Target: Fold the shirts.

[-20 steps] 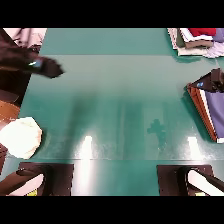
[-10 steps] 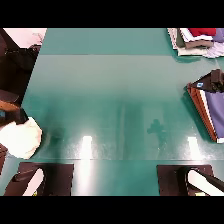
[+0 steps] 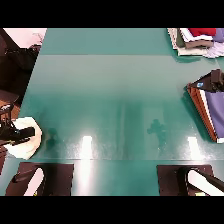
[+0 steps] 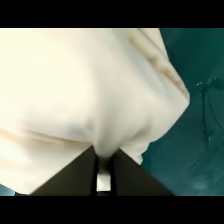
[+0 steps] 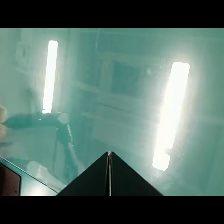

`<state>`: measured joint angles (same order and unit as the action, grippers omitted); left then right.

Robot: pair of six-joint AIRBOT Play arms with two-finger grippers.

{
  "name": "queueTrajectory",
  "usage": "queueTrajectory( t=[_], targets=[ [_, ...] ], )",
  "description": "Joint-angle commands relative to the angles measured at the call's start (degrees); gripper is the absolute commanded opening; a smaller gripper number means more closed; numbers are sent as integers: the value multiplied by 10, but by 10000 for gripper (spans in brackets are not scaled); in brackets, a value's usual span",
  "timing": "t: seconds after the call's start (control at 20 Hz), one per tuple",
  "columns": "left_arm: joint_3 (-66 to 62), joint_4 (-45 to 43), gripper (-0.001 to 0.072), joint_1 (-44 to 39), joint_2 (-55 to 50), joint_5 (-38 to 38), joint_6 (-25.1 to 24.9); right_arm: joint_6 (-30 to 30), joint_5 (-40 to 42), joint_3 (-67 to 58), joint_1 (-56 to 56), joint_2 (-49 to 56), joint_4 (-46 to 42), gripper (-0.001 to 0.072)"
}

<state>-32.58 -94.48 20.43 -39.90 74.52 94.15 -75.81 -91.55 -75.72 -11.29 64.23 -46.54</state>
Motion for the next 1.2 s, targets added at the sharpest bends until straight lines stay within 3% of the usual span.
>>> queueTrajectory(
  t=[0.0,0.2,0.5,0.75,1.15],
  targets=[
    [-57,28,25,1,1,-6,4,0,2,-1,0,0,1,14],
    [-266,97,24,-38,2,-2,-16,0,19,-40,0,0,5,14],
    [-526,113,22,-223,0,-12,-10,-3,70,-180,0,0,5,14],
    [-552,148,22,-342,-58,-2,6,-7,86,-285,0,17,5,14],
    [-552,211,25,-554,-316,6,-31,-28,45,-363,0,61,5,14]
  ],
)
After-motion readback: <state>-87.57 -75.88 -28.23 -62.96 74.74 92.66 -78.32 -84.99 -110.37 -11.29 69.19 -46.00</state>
